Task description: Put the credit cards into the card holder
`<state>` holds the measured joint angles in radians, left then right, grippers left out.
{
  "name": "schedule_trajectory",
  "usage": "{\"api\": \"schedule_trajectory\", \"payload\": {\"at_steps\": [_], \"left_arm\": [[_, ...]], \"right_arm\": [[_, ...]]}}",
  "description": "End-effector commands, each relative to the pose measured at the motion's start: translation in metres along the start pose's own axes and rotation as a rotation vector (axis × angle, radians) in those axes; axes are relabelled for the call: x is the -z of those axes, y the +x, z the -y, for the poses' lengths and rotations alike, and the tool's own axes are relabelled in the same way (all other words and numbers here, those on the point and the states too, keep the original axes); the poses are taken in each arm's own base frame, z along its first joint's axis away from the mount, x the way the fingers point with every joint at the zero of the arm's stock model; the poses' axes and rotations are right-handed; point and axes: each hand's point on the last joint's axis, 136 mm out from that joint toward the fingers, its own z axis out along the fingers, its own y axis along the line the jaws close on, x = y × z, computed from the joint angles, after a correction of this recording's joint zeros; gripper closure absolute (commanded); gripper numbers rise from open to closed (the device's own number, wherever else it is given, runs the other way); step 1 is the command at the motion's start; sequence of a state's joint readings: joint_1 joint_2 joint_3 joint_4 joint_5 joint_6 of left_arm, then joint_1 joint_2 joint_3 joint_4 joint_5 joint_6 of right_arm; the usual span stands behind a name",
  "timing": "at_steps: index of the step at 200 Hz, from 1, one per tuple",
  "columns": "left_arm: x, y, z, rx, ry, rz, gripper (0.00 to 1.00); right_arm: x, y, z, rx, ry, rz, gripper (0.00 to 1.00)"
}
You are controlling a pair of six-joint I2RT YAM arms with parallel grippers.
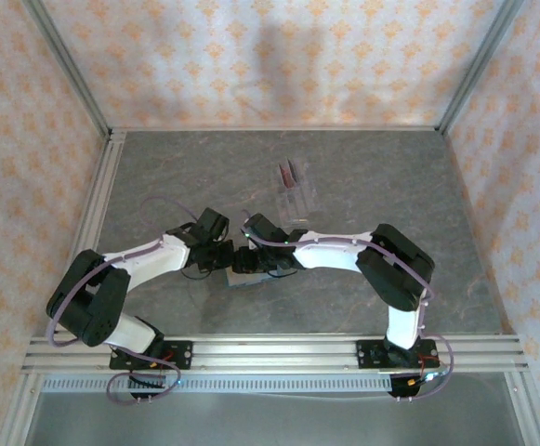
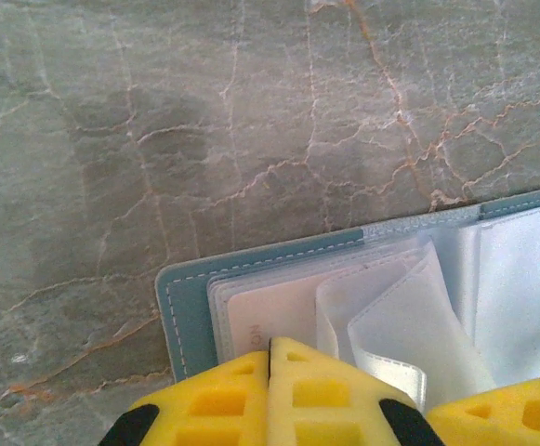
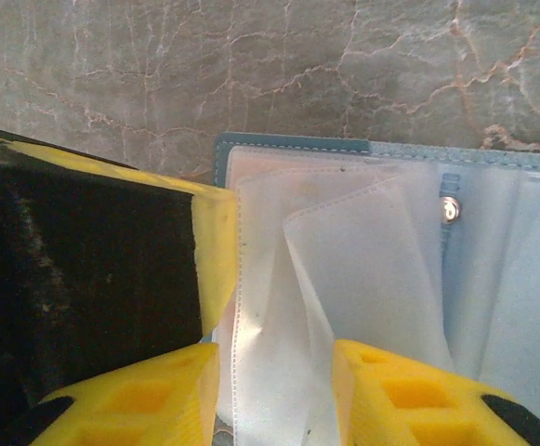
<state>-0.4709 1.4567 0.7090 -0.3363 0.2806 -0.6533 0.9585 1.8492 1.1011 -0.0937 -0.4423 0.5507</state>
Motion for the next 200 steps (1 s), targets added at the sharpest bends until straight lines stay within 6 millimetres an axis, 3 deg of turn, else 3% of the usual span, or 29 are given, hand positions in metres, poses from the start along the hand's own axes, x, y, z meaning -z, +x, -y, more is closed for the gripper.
{"api": "schedule_trajectory", "payload": {"at_steps": [1,33,92,124,164,200], "left_arm": [[0.007,0.004,-0.013,0.01,-0.032,0.001,1.0],[0.018,-0.002,-0.02,0.02,-0.048,0.042,0.98],[0.022,-0.003,-0.019,0.011,-0.038,0.057,0.82],[0.018,-0.001,-0.015,-0.006,-0.036,0.043,0.73],[0.016,0.0,-0.012,-0.027,-0.044,0.039,0.71],[0.012,0.002,-0.006,-0.059,-0.048,0.028,0.69]], "right_arm": [[0.005,-0.006,-0.013,0.01,-0.048,0.029,0.62],[0.012,-0.013,-0.005,0.02,0.007,0.073,0.62],[0.012,-0.017,-0.001,0.022,0.04,0.082,0.62],[0.029,-0.026,0.007,0.021,0.102,0.157,0.62],[0.054,-0.036,0.017,0.037,0.179,0.243,0.62],[0.058,-0.035,0.022,0.052,0.212,0.242,0.62]]}}
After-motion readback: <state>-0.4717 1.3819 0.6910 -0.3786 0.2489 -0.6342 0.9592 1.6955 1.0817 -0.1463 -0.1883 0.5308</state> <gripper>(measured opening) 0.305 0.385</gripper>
